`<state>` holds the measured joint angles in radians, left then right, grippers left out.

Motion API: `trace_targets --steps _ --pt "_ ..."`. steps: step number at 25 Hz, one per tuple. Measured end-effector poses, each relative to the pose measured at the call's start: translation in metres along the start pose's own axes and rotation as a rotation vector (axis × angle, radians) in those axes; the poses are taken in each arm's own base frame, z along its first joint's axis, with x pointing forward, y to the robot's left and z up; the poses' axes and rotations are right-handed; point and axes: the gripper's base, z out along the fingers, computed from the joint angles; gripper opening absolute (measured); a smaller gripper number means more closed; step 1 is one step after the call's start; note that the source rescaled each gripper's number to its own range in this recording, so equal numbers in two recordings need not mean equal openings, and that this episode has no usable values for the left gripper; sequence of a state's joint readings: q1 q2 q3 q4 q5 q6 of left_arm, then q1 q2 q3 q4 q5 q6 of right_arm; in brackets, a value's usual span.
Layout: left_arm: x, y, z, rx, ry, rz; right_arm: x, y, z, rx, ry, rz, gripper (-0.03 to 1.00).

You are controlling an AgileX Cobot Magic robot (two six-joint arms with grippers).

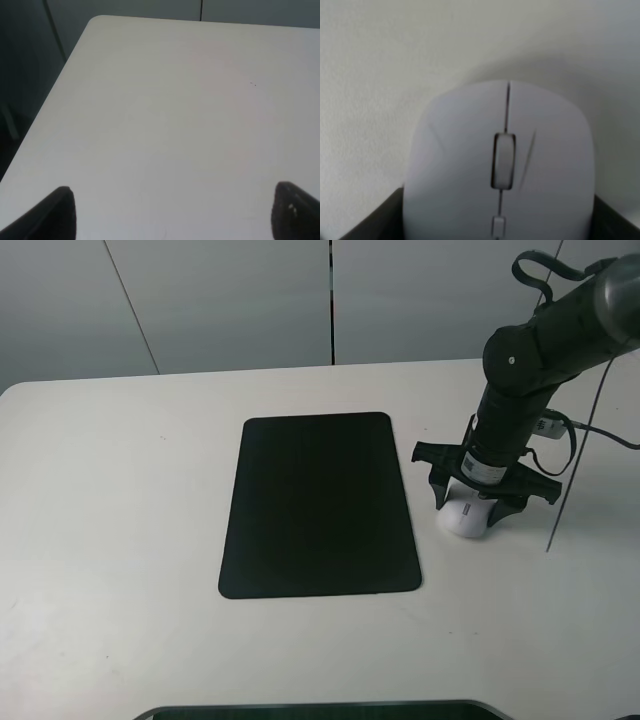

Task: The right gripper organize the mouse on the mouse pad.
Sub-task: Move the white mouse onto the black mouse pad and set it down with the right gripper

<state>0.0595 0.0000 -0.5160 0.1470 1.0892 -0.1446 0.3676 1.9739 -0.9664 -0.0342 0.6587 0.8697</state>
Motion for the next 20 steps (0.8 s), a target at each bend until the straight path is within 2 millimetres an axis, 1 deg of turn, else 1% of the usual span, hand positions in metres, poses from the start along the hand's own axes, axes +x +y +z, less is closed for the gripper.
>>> trace_targets --steps 4,7,13,16,20 --pt "0.0 0.0 0.0 0.0 0.0 0.0 0.0 0.0 0.0 0.0 0.0 -0.01 0.0" --pt "0.0 0.0 0.0 0.0 0.0 0.0 0.0 0.0 -0.005 -0.008 -0.007 -0.044 0.0" --pt "0.0 0.0 0.0 0.0 0.0 0.0 -0.008 0.008 -0.037 -0.016 -0.022 -0.191 0.0" --pt "0.0 0.0 0.0 0.0 0.0 0.0 -0.01 0.019 -0.051 -0.01 -0.023 -0.281 0.0" --pt "0.0 0.0 0.0 0.0 0.0 0.0 0.0 0.044 -0.066 -0.033 -0.05 -0.376 0.0"
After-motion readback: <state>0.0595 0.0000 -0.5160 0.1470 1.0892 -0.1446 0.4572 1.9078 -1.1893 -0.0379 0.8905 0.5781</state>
